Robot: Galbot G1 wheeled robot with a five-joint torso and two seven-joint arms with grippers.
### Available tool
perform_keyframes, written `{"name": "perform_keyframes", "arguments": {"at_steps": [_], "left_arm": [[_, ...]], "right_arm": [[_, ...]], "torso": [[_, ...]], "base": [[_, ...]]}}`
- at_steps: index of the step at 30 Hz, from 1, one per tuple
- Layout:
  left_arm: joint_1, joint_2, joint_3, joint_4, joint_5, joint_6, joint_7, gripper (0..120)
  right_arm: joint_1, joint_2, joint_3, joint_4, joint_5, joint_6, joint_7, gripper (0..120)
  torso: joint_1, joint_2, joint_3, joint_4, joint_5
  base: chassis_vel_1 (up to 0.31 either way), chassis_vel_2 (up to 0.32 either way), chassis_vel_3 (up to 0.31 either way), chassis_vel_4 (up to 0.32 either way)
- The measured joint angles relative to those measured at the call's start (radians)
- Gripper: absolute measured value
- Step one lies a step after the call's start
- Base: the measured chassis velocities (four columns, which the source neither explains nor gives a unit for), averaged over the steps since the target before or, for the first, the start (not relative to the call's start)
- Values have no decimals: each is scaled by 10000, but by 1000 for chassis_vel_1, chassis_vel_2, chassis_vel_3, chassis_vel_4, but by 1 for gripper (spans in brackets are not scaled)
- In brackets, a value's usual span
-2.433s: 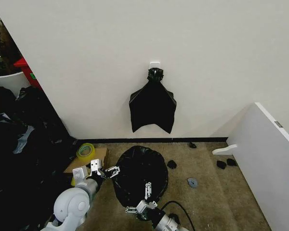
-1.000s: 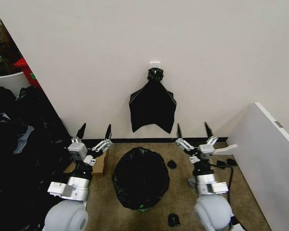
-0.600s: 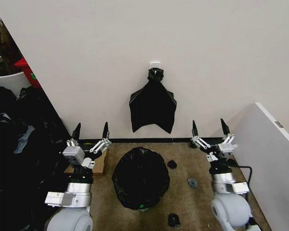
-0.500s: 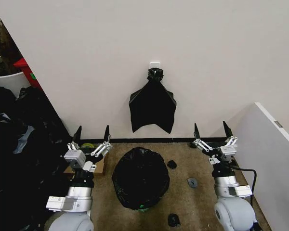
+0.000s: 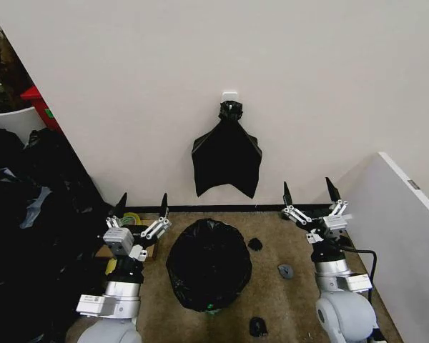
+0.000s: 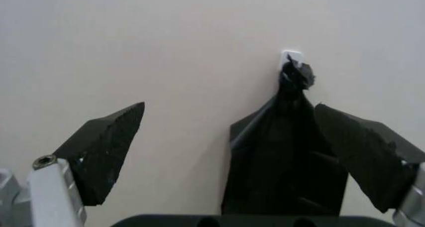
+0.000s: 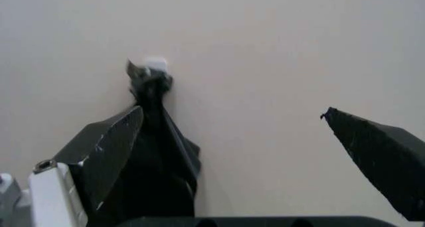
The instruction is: Place the garbage bag over the trash bin.
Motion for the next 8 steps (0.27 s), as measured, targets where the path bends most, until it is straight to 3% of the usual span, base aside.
{"name": "perform_keyframes", "arguments": {"at_steps": [8], "left_arm": [[-529, 55, 21, 1198, 0, -354, 397, 100]], "right_arm": [[418, 25, -241, -498, -369, -493, 697, 100]], "torso": [[0, 0, 1, 0, -1]], "base": [[0, 0, 0, 0]]}}
